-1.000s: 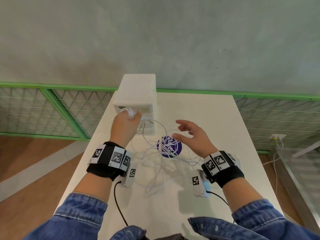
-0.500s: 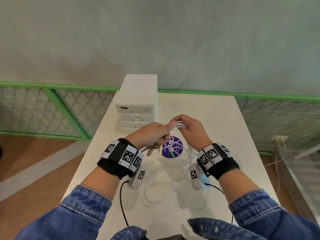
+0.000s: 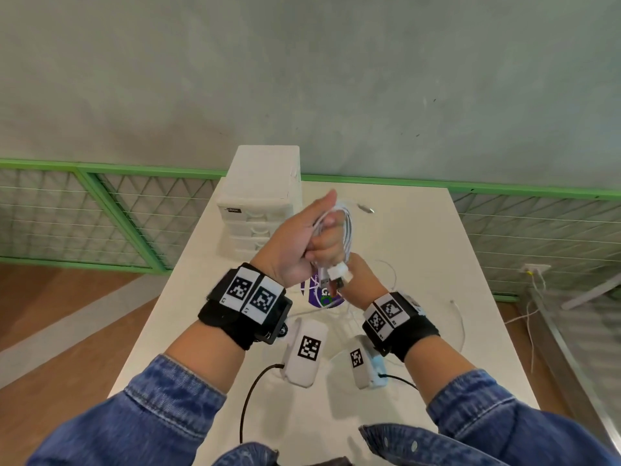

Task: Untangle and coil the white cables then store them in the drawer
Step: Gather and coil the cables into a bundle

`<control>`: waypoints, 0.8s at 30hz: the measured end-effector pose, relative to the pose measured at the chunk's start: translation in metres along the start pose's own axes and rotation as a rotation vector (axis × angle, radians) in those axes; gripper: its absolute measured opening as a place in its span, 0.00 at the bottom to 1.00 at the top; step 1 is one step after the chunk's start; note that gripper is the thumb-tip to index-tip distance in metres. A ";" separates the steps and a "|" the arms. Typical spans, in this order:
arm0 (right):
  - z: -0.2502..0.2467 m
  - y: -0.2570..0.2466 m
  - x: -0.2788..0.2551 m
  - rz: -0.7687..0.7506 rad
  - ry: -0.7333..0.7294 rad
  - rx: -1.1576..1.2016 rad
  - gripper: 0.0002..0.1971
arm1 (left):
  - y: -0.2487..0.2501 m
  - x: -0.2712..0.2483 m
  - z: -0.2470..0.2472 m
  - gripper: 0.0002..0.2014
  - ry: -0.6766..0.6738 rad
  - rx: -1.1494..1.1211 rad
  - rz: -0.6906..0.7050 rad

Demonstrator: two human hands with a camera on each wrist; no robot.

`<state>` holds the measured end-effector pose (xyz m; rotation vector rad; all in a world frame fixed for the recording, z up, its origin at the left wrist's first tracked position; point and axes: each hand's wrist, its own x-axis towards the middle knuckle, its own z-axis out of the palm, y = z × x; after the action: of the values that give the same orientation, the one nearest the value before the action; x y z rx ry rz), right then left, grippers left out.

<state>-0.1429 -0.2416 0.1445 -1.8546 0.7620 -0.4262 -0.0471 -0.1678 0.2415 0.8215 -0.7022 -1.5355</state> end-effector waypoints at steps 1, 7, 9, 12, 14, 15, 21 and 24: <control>0.003 0.003 -0.004 0.033 -0.047 -0.056 0.17 | 0.006 0.001 0.001 0.27 0.019 -0.048 0.040; 0.015 0.016 -0.017 0.012 -0.092 -0.067 0.08 | 0.018 0.002 -0.004 0.23 0.160 -0.236 0.250; 0.016 0.022 -0.017 -0.039 -0.069 -0.131 0.04 | 0.020 0.005 -0.010 0.23 0.206 -0.324 0.347; 0.015 0.036 -0.021 -0.111 -0.059 -0.287 0.04 | 0.031 0.006 -0.023 0.23 0.295 -0.397 0.516; 0.015 0.044 -0.023 -0.156 -0.077 -0.388 0.05 | 0.037 0.006 -0.030 0.22 0.344 -0.422 0.589; 0.015 0.044 -0.024 -0.175 -0.090 -0.425 0.06 | 0.038 0.006 -0.033 0.22 0.380 -0.422 0.609; 0.019 0.023 -0.032 -0.422 -0.153 -0.552 0.13 | 0.026 0.008 -0.044 0.25 0.762 -0.077 0.613; 0.017 0.023 -0.030 -0.486 -0.161 -0.549 0.05 | 0.018 0.008 -0.049 0.23 0.816 0.178 0.595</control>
<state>-0.1618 -0.2150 0.1181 -2.5697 0.3227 -0.3861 0.0025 -0.1771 0.2272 1.1401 -0.4075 -0.5241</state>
